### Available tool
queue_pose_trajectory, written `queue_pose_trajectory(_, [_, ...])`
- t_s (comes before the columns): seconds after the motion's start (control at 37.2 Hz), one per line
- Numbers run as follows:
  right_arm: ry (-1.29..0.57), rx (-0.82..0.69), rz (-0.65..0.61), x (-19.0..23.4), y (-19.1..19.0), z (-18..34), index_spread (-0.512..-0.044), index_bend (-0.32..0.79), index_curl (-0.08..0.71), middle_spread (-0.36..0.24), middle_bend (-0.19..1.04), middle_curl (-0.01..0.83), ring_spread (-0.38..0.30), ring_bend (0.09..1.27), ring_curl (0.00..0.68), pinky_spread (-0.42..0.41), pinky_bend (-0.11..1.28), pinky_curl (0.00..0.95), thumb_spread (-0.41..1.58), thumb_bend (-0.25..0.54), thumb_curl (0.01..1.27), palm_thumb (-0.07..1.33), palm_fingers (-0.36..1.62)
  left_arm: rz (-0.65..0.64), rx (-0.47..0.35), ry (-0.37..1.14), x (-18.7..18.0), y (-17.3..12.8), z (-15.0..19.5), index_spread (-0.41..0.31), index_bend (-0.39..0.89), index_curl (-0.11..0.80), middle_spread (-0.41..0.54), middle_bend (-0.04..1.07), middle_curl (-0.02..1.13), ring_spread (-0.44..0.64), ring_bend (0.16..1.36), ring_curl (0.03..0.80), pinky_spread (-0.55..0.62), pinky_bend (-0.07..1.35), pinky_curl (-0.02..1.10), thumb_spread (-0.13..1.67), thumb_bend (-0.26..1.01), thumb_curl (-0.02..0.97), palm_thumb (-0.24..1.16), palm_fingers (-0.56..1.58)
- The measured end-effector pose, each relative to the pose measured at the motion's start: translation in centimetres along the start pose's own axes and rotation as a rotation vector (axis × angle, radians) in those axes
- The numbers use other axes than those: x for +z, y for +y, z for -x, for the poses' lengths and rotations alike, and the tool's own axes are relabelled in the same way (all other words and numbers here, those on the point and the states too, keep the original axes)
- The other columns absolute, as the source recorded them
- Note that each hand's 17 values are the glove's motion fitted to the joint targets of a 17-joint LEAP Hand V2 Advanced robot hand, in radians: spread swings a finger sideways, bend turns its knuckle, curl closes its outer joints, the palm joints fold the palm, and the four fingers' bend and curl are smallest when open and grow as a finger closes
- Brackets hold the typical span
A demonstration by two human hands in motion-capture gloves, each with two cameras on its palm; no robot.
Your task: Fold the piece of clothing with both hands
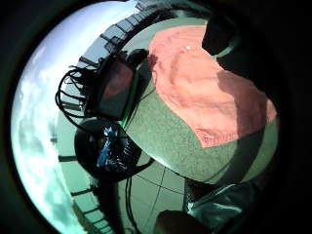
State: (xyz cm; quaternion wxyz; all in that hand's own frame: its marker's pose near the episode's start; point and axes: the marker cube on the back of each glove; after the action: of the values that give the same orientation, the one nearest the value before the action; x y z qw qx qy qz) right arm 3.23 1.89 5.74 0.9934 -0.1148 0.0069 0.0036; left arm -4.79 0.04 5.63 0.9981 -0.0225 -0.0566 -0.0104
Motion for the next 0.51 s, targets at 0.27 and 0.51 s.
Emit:
queue_pose_trajectory(0.27, [-0.084, -0.035, 0.291, 6.2, -0.2, -3.5, -0.377, 0.05, 0.148, 0.008, 0.19, 0.287, 0.152, 0.33, 0.218, 0.232, 0.66, 0.355, 1.06, 0.004, 0.23, 0.35, 0.02, 0.163, 0.034, 0.089, 6.0, 1.0, 2.6, -0.025, 0.11, 0.226, 0.107, 0.18, 0.28, 0.2, 0.61, 0.31, 0.24, 0.54, 0.39, 1.07, -0.02, 0.239, 0.22, 0.28])
queue_pose_trajectory(0.51, [-0.059, 0.045, -0.03, 6.6, -1.8, -5.2, -0.366, 0.29, 0.226, -0.065, 0.24, 0.313, 0.066, 0.36, 0.226, 0.163, 0.53, 0.318, 1.08, 0.075, 0.29, 0.58, 0.35, -0.218, 0.014, -0.057, 5.8, -0.1, 5.3, -0.119, 0.35, 0.327, -0.041, 0.24, 0.31, 0.1, 0.56, 0.285, 0.29, 0.27, 0.32, 1.13, 0.04, 0.267, 0.35, 0.53])
